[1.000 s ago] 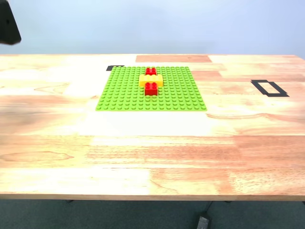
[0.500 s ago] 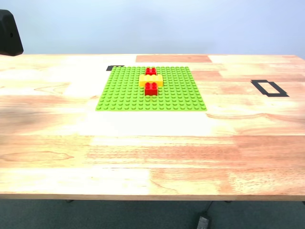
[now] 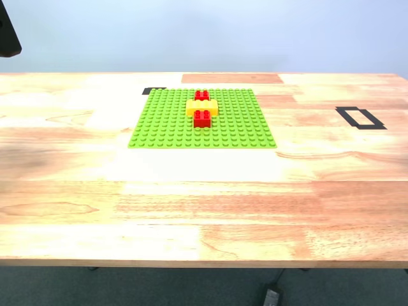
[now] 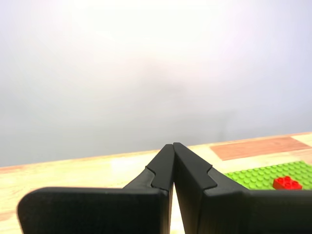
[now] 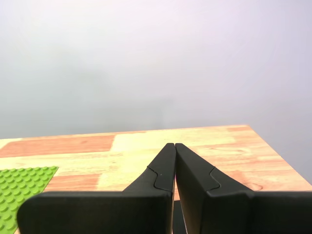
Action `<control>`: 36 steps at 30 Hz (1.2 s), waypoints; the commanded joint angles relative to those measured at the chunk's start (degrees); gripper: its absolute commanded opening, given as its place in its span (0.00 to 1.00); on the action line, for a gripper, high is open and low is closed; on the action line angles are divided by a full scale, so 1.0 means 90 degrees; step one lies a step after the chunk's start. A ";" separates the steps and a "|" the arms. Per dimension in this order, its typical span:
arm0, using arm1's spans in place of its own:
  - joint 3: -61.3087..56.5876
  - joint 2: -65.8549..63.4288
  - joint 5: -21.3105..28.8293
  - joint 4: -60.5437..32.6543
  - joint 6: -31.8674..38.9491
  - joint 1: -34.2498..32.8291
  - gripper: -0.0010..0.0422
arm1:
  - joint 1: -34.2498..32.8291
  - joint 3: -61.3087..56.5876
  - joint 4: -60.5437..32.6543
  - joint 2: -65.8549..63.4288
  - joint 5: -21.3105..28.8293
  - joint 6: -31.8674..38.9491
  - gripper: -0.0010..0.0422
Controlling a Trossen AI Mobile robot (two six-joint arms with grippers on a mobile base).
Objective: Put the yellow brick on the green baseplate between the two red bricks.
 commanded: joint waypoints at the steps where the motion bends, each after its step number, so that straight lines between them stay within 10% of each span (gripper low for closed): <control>1: -0.0002 -0.0289 0.0007 -0.0486 0.0022 0.0000 0.02 | 0.0005 0.0000 -0.0005 0.0019 0.0000 0.0000 0.02; 36: 0.0002 -0.1853 -0.0107 -0.1817 -0.0041 0.0000 0.02 | 0.0005 0.0002 -0.0010 0.0019 -0.0051 0.0002 0.02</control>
